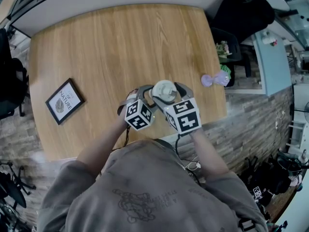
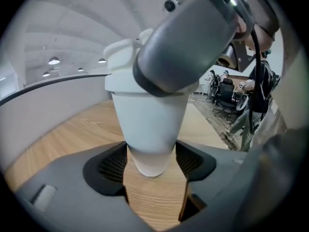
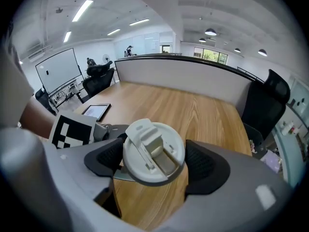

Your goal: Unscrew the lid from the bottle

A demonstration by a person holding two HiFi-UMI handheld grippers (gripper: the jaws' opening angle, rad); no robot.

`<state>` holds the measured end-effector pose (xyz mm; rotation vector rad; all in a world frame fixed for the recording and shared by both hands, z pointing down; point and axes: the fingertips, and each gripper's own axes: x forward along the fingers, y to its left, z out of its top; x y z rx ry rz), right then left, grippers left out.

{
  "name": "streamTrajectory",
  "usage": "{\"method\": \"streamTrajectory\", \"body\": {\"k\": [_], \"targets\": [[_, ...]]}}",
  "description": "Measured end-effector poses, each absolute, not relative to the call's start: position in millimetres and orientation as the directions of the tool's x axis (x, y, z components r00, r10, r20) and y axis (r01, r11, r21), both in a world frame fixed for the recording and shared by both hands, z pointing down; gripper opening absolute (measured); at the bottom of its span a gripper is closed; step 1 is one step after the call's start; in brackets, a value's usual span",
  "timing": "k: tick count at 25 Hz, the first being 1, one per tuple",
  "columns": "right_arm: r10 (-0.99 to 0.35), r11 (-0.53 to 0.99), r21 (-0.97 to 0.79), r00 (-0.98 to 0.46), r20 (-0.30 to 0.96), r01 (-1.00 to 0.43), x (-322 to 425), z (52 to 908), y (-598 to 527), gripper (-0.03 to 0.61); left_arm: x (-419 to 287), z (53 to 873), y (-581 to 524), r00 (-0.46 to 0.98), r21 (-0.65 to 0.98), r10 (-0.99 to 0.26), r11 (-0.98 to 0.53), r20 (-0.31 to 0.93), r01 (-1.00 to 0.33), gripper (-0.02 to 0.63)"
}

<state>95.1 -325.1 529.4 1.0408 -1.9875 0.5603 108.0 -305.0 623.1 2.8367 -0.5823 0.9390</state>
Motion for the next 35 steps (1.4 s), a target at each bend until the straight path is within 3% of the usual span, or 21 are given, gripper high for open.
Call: {"method": "streamTrajectory", "body": {"k": [8, 16, 21, 25, 31, 35], "targets": [[-0.344, 0.758, 0.032, -0.359, 0.868, -0.652, 89.9, 533.0, -316.5, 0.413, 107.4, 624.3, -303.9, 0.749, -0.038, -0.305, -0.936, 0.588, -0.351, 0.310], [-0.224, 0.912, 0.094, -0.291, 0.930, -0.400, 89.0, 540.5, -308.5, 0.419, 105.8, 624.3, -303.7, 0.752, -0.045, -0.295, -0.941, 0.589, -0.334, 0.307], [-0.138, 0.990, 0.126, -0.286, 0.948, -0.059, 87.3, 540.7, -298.1, 0.419, 105.1, 623.9, -302.4, 0.760, -0.064, -0.274, -0.954, 0.589, -0.293, 0.305], [-0.084, 0.967, 0.147, -0.283, 0.955, 0.209, 87.4, 541.4, -285.2, 0.417, 104.8, 623.8, -297.6, 0.765, -0.089, -0.253, -0.964, 0.593, -0.249, 0.304], [-0.044, 0.940, 0.131, -0.268, 0.962, 0.314, 89.2, 542.2, -284.8, 0.417, 104.2, 623.5, -298.9, 0.769, -0.086, -0.248, -0.966, 0.590, -0.245, 0.302], [-0.040, 0.964, 0.114, -0.295, 0.955, 0.240, 88.3, 541.1, -289.1, 0.417, 103.4, 623.9, -299.6, 0.762, -0.075, -0.259, -0.961, 0.593, -0.268, 0.304]]}}
